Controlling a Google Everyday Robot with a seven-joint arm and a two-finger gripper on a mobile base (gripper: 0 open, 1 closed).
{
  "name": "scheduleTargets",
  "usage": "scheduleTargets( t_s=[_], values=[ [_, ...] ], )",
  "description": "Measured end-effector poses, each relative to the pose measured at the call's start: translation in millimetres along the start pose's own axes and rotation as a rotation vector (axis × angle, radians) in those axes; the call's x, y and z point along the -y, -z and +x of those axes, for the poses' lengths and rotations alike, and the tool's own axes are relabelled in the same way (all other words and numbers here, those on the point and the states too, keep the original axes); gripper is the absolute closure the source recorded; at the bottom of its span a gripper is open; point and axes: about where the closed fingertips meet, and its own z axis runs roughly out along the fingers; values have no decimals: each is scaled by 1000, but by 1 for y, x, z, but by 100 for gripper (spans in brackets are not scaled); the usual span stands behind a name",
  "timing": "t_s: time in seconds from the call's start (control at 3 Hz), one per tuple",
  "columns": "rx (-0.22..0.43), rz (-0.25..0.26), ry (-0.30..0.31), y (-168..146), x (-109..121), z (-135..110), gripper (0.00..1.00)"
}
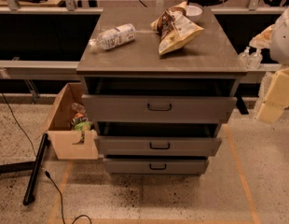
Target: Open bottom drawer
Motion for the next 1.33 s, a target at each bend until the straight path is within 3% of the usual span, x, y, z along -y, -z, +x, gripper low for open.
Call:
scheduleTargets(
  t_s=[0.33, 0.67, 1.0, 1.33],
  values=[
    [-1, 7, -9, -6, 0, 1, 0],
    [45, -46, 1, -55, -13, 14, 0],
    [136, -106, 65, -141, -39, 31, 0],
    [183, -97, 187, -206, -56, 35, 0]
  ],
)
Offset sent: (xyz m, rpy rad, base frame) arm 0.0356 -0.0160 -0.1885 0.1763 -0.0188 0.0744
